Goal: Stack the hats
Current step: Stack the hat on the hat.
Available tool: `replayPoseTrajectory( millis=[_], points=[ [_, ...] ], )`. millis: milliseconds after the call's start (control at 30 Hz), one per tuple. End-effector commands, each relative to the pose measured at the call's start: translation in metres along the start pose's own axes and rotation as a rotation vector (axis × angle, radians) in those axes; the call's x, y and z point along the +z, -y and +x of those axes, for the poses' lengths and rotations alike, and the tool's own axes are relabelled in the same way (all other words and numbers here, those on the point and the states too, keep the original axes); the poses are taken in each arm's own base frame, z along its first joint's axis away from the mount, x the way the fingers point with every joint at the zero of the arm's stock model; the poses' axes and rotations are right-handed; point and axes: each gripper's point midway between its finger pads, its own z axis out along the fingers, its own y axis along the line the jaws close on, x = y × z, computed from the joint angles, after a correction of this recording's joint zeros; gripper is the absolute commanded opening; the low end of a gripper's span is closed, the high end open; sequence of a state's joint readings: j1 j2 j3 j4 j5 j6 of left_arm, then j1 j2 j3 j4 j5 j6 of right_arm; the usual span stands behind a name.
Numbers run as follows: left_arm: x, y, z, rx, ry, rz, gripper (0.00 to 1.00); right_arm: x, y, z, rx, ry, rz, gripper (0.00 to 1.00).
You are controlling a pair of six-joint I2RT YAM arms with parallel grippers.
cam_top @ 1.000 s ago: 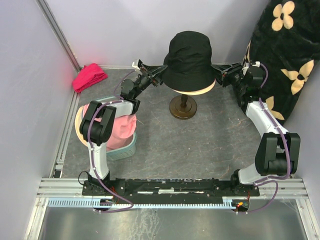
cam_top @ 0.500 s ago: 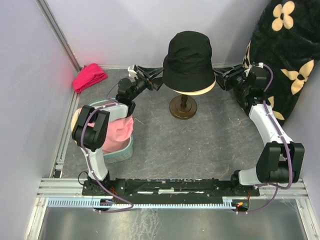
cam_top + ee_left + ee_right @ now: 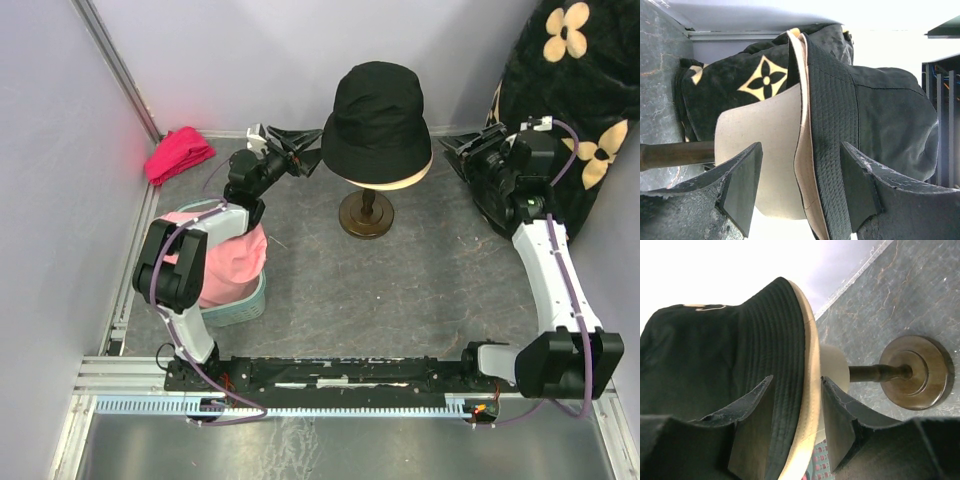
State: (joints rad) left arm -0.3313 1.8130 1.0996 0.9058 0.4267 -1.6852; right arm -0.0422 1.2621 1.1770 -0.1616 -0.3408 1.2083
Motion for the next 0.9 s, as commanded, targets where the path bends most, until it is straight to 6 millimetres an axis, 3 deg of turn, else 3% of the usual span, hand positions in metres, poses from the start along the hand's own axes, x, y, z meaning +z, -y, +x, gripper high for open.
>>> replayPoseTrajectory(
  millis=[0, 133, 333, 567, 700, 867],
  points=[
    [0.001, 0.046, 0.0, 0.126, 0.021, 0.065, 0.7, -0.025, -0.02, -0.019, -0.096, 0.096, 0.006, 0.5],
    [0.003, 0.053, -0.002, 0.135, 0.031, 0.062, 0.71, -0.034, -0.021, -0.024, -0.123, 0.134, 0.028, 0.5],
    [0.009, 0.079, -0.008, 0.179, 0.06, 0.069, 0.72, -0.046, -0.03, -0.032, -0.167, 0.172, 0.034, 0.5],
    [0.007, 0.108, -0.03, 0.226, 0.147, 0.023, 0.74, -0.054, -0.047, -0.042, -0.208, 0.209, 0.018, 0.5],
    [0.0, 0.144, -0.049, 0.29, 0.221, 0.014, 0.74, -0.057, -0.064, -0.055, -0.241, 0.254, 0.003, 0.5],
    [-0.024, 0.201, -0.073, 0.448, 0.322, -0.042, 0.74, -0.055, -0.105, -0.073, -0.304, 0.284, -0.058, 0.5]
  ],
)
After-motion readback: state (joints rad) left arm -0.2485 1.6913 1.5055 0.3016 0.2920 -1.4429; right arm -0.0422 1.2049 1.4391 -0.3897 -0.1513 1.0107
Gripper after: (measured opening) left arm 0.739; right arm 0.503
